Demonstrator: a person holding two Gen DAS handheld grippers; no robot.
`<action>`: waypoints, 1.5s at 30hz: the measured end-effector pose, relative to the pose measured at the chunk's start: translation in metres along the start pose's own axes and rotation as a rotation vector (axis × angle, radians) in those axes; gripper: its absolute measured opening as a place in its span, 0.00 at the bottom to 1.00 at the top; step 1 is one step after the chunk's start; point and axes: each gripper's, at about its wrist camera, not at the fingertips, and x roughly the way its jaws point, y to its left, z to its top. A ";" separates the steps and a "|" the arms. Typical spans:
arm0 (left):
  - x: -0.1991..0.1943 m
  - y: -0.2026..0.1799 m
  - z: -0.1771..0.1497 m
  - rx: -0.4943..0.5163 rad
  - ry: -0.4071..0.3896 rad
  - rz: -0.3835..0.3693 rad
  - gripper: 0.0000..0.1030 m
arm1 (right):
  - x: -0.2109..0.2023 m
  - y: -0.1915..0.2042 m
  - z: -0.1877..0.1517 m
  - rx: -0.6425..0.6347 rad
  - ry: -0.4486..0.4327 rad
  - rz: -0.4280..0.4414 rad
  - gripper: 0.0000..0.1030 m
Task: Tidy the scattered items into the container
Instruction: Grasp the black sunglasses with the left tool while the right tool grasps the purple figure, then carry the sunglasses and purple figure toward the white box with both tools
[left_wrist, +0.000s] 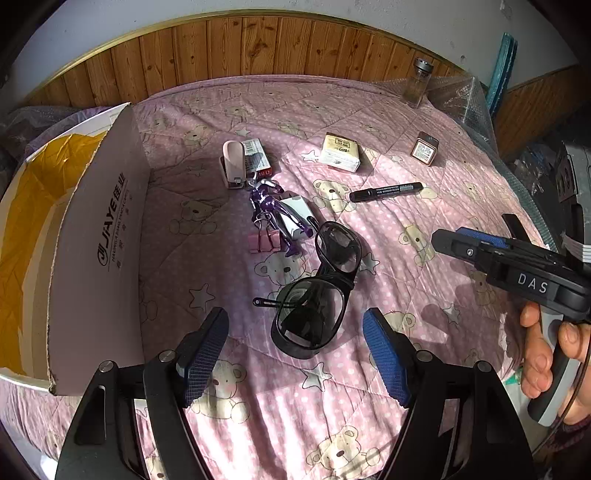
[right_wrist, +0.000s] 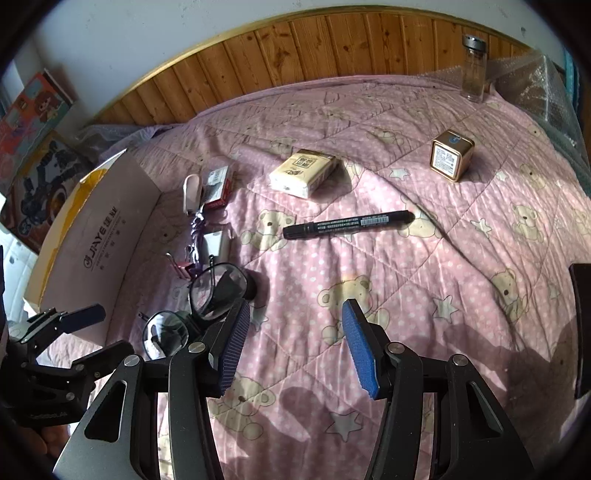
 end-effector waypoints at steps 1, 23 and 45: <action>0.006 -0.001 0.002 0.001 0.006 0.000 0.74 | 0.004 -0.003 0.005 -0.014 0.007 -0.003 0.55; 0.073 0.005 0.007 -0.063 0.051 -0.081 0.75 | 0.143 0.103 0.078 -0.301 0.206 0.255 0.45; 0.071 0.001 0.013 0.029 -0.004 -0.185 0.34 | 0.115 0.034 0.102 0.058 0.106 0.421 0.15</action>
